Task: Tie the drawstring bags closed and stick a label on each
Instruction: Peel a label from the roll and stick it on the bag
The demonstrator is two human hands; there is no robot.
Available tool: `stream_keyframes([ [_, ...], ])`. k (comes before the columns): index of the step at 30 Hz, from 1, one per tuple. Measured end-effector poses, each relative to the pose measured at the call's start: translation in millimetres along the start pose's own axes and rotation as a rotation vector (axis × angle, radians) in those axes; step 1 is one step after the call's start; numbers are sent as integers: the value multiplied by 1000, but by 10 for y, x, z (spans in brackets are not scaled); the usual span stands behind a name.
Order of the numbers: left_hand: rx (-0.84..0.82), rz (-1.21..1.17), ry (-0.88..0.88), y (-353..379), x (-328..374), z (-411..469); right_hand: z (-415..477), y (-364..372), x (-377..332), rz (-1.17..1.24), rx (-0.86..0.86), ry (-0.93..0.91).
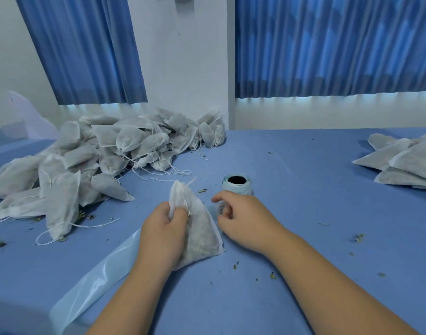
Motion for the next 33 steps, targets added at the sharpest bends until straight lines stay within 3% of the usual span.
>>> stream_keyframes([
  [15,-117,-72,42,51,55,-92,-15,-144,29,-14,150,-2],
  [28,-94,-27,-94,11,-83,-44,-44,-223,88,98,170,106],
  [33,-68,-16,-120,-11,-117,-32,-77,-221,114,98,105,166],
])
Point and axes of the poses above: each hand's wrist, its own z-axis towards the middle knuckle, its own y-axis out of the palm, x = y × z, the point moved 9 cm from there along z, towards the middle knuckle, and after that the axes turned 12 degrees about x, right-handed, at the moved point
